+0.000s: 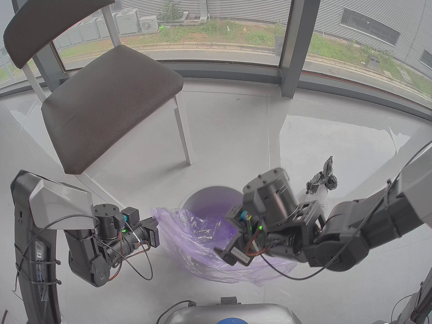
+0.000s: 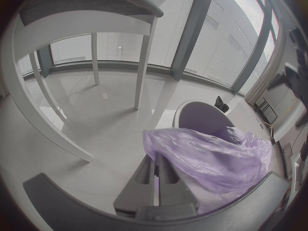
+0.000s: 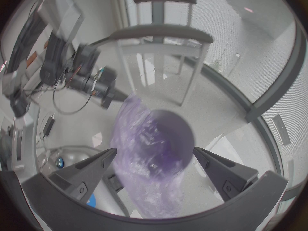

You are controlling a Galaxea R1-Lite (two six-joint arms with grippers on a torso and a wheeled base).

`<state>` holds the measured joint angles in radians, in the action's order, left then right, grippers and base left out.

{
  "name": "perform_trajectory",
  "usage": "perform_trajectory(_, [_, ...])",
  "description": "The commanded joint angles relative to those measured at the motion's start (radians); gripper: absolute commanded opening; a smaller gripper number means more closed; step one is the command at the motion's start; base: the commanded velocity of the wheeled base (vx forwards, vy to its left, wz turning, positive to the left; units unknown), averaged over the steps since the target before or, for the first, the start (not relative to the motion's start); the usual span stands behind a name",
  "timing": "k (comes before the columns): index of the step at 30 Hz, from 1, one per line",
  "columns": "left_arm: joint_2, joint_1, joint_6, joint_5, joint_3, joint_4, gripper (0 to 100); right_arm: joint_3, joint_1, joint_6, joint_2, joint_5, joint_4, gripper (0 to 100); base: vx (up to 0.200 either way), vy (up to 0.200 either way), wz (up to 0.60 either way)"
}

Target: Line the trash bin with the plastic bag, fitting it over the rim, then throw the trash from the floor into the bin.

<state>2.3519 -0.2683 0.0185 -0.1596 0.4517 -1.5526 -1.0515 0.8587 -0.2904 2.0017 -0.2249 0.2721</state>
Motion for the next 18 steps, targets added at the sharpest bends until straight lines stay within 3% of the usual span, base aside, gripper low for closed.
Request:
perform_trajectory(1, [0.043, 0.003, 0.000, 0.003, 0.018, -0.018, 0, 0.036, 0.031, -0.004, 0.088, -0.002, 0.007, 100, 0.000, 0.000, 0.00])
perform_trajectory(16, [0.040, 0.011, -0.012, 0.014, 0.015, -0.018, 0, 0.039, 0.062, -0.001, 0.100, -0.004, 0.012, 100, 0.000, 0.000, 0.00])
perform_trajectory(17, [0.040, 0.011, -0.012, 0.015, 0.015, -0.018, 100, 0.038, 0.062, -0.001, 0.103, -0.004, 0.012, 100, 0.000, 0.000, 0.00])
perform_trajectory(18, [0.038, 0.011, -0.012, 0.015, 0.015, -0.018, 100, 0.038, 0.062, -0.001, 0.106, -0.004, 0.012, 100, 0.000, 0.000, 0.00])
